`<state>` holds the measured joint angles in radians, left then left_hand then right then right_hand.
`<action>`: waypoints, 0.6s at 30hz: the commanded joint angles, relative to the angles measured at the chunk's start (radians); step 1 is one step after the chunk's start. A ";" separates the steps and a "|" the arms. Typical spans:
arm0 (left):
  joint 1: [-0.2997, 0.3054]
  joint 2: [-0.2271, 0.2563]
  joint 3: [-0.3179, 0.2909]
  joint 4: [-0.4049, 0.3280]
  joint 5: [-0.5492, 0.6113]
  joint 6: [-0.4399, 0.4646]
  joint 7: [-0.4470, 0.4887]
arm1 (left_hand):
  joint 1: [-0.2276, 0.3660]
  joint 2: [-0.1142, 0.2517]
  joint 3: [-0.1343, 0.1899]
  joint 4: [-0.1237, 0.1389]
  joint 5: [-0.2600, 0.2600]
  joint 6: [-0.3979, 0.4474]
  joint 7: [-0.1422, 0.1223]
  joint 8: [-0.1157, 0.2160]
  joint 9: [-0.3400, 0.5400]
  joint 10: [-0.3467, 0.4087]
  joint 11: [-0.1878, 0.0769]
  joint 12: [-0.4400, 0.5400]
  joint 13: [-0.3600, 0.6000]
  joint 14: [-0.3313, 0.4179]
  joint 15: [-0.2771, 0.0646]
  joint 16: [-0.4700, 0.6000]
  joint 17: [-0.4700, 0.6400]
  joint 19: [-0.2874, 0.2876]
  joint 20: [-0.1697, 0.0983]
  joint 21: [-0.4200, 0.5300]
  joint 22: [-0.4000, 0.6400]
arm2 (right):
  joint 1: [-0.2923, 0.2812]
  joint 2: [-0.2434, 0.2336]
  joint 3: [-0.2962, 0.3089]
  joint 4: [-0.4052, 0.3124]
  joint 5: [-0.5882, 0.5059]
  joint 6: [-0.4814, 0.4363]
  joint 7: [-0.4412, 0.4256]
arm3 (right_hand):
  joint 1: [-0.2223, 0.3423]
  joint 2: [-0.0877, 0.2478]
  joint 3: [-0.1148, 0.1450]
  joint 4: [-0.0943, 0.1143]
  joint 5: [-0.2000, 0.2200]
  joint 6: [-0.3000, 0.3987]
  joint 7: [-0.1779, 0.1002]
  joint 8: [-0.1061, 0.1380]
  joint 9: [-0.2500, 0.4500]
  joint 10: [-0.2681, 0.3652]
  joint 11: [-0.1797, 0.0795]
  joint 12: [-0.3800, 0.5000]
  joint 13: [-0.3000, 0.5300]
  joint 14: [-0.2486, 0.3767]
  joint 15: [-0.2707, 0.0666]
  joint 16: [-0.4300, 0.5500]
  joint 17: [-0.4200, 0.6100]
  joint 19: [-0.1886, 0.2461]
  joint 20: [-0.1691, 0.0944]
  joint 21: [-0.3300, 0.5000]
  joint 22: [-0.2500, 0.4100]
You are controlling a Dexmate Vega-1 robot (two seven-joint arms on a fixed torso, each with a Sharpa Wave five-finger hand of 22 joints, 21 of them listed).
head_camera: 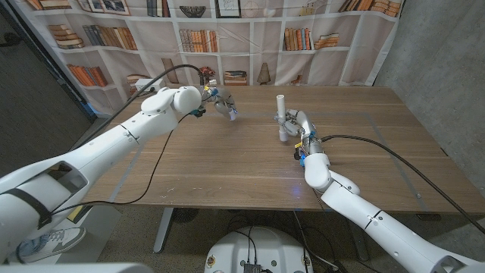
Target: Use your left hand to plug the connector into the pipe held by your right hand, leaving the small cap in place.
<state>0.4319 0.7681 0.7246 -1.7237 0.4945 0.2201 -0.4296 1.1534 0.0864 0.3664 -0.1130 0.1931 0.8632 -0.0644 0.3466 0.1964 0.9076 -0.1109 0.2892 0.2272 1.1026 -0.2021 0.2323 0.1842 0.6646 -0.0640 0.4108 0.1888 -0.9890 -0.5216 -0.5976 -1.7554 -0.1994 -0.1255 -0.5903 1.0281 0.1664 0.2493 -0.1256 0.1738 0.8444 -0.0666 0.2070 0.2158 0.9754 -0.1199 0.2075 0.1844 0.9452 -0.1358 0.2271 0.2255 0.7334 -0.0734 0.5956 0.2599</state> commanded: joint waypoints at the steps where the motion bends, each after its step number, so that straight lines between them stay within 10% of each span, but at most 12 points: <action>1: 0.094 0.036 -0.107 -0.054 -0.201 -0.064 0.115 | -0.002 0.040 0.019 0.013 0.004 0.148 0.083 0.027 0.041 0.107 0.005 -0.002 0.050 0.006 0.008 -0.003 0.004 0.011 -0.079 0.007 0.004 | 0.004 -0.024 -0.040 -0.064 -0.128 -0.110 -0.032 | 0.005 0.008 0.136 0.120 0.008 0.075 -0.065 0.004 0.005 0.005 -0.002 0.003 0.003 0.014 -0.089 0.006 0.003 -0.001 -0.144 0.007 0.000; 18: 0.319 0.079 -0.256 -0.150 -0.411 -0.078 0.366 | -0.001 0.043 0.021 0.014 0.002 0.142 0.092 0.036 0.056 0.112 0.007 -0.004 0.066 0.010 0.011 -0.005 0.007 0.014 -0.076 0.015 0.007 | 0.034 -0.108 -0.090 -0.194 -0.374 -0.319 0.038 | 0.010 0.007 0.137 0.116 0.009 0.075 -0.066 0.003 0.006 0.008 -0.002 0.003 0.004 0.017 -0.089 0.006 0.002 -0.004 -0.142 0.017 -0.001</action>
<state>0.6193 0.8275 0.5559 -1.8164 0.2093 0.1541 -0.2189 1.1534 0.0864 0.3664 -0.1129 0.1921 0.8632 -0.0643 0.3504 0.1975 0.9131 -0.1098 0.2849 0.2308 1.1076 -0.1964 0.2323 0.1888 0.6680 -0.0606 0.4180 0.1934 -0.9793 -0.5769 -0.6567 -1.8783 -0.4274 -0.3205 -0.6078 1.0282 0.1664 0.2574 -0.1337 0.1780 0.8445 -0.0667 0.2062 0.2158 0.9761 -0.1206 0.2072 0.1843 0.9539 -0.1375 0.2271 0.2254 0.7334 -0.0734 0.6067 0.2551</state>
